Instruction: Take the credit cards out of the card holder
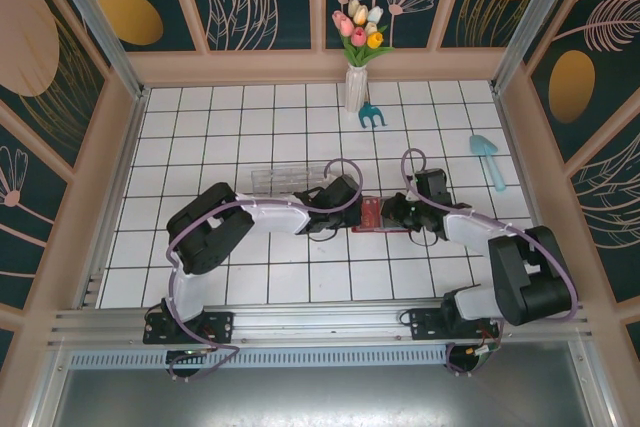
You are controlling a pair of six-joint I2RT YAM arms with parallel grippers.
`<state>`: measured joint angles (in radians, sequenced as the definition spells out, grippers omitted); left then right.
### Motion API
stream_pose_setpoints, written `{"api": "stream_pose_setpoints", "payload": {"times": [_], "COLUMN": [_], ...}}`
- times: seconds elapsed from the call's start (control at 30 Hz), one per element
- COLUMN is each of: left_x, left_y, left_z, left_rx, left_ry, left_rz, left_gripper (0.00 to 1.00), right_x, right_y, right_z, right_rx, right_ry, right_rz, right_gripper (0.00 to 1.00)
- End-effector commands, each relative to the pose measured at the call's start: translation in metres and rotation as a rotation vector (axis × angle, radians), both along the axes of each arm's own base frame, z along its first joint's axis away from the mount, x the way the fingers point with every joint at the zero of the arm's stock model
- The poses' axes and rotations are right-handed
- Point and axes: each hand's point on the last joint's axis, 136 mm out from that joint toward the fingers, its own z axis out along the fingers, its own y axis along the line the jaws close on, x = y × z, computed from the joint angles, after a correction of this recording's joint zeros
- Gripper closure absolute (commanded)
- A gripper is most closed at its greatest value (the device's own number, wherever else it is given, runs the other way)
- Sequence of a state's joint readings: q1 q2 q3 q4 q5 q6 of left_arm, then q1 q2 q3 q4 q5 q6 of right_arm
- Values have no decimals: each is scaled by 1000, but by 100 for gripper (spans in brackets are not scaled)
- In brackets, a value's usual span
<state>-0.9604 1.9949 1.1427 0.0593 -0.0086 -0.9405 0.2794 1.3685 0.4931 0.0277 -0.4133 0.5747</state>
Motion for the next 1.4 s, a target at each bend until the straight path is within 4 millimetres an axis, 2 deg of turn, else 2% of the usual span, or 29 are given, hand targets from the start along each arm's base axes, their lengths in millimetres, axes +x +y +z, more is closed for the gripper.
{"api": "stream_pose_setpoints", "payload": {"times": [0.0, 0.6, 1.07, 1.2, 1.37], "left_x": [-8, -11, -12, -13, -13], "left_y": [16, 10, 8, 7, 8], "left_z": [-28, -30, -30, -31, -30], "left_rx": [82, 58, 49, 51, 51], "left_ry": [71, 88, 96, 97, 97], "left_rz": [20, 0, -6, -8, -8], "left_gripper": [95, 95, 95, 95, 95], "right_x": [8, 5, 1, 0, -1], "right_y": [7, 21, 17, 16, 16], "right_z": [4, -3, -6, -6, -3], "right_rx": [6, 34, 81, 94, 104], "right_ry": [-24, 6, 30, 33, 28], "right_rz": [30, 71, 55, 53, 53], "right_gripper": [85, 88, 84, 88, 98]}}
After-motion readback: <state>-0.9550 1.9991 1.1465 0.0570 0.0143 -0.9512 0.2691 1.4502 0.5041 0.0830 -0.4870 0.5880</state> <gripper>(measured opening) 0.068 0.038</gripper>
